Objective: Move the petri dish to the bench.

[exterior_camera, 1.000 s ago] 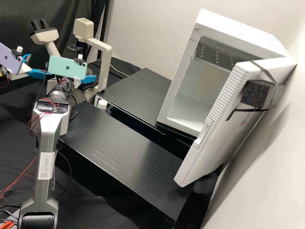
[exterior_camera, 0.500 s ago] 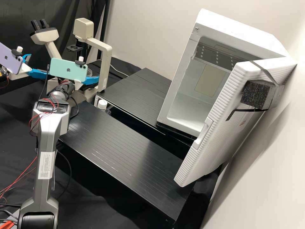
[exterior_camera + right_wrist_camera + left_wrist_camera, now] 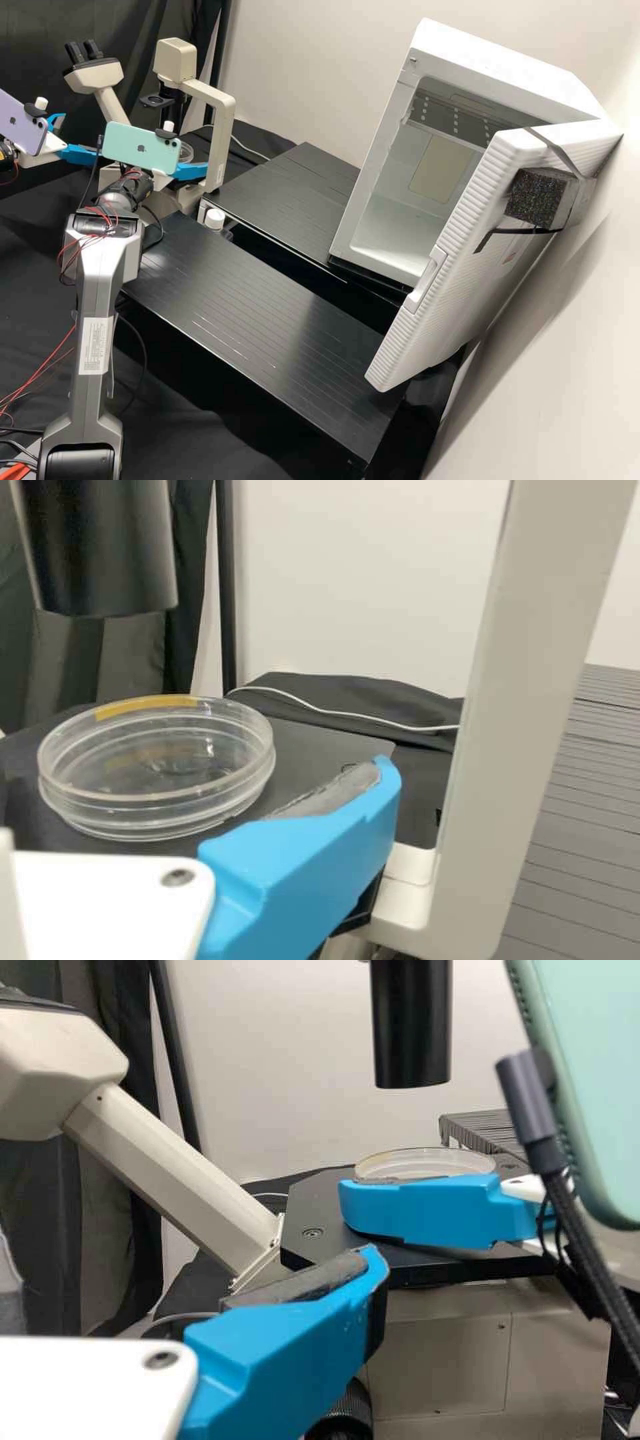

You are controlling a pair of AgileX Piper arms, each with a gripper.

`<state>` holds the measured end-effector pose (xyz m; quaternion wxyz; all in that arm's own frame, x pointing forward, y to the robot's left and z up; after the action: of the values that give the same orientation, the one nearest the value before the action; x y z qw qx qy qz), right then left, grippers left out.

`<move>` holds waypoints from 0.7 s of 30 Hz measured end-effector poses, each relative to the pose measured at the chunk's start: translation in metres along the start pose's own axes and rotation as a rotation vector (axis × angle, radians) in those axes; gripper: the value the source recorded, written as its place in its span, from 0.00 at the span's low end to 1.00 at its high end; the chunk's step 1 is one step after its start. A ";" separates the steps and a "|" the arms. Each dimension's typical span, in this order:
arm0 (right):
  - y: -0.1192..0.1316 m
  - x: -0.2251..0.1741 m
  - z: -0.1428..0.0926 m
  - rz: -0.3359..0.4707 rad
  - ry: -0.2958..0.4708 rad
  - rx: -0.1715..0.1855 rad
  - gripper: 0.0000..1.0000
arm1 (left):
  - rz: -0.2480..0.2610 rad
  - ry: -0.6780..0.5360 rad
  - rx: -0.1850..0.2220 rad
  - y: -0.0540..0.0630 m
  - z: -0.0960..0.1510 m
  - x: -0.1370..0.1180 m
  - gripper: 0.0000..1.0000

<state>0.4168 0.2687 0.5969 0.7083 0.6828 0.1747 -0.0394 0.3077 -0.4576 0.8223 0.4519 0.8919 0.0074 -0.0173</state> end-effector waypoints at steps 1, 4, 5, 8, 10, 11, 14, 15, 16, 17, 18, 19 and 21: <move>0.001 0.001 -0.001 0.003 0.003 -0.001 1.00 | 0.000 0.000 0.000 0.000 0.000 0.000 1.00; -0.003 0.003 -0.001 -0.002 0.006 -0.018 1.00 | 0.000 0.000 0.000 0.000 0.000 0.000 1.00; -0.004 0.003 -0.002 -0.003 0.005 -0.024 1.00 | 0.000 0.000 0.000 0.000 0.000 0.000 1.00; -0.004 0.004 -0.003 0.000 0.008 -0.052 1.00 | 0.000 0.000 0.000 0.000 0.000 0.000 1.00; -0.004 0.004 -0.005 0.002 0.008 -0.060 1.00 | 0.000 0.000 0.000 0.000 0.000 0.000 1.00; -0.003 0.004 -0.006 0.001 0.006 -0.066 1.00 | 0.000 0.000 0.000 0.000 0.000 0.000 1.00; -0.004 0.005 -0.005 -0.006 -0.002 -0.069 1.00 | 0.000 0.000 0.000 0.000 0.000 0.000 1.00; -0.005 0.005 -0.005 -0.011 -0.005 -0.070 1.00 | 0.000 0.000 0.000 0.000 0.000 0.000 1.00; -0.005 0.005 -0.005 -0.017 -0.010 -0.065 1.00 | 0.000 0.000 0.000 0.000 0.000 0.000 1.00; -0.005 0.006 -0.004 -0.019 -0.015 -0.065 1.00 | 0.000 0.000 0.000 0.000 0.000 0.000 1.00; -0.006 0.006 -0.003 -0.023 -0.020 -0.060 1.00 | 0.000 0.000 0.000 0.000 0.000 0.000 1.00; -0.008 0.007 -0.003 -0.037 -0.026 -0.044 1.00 | 0.000 0.000 0.000 0.000 0.000 0.000 1.00; -0.007 0.007 -0.004 -0.043 -0.032 -0.027 0.00 | 0.000 0.000 0.000 0.000 0.000 0.000 1.00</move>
<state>0.4205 0.2734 0.5880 0.7191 0.6686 0.1784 -0.0634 0.3077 -0.4576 0.8223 0.4519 0.8919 0.0074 -0.0173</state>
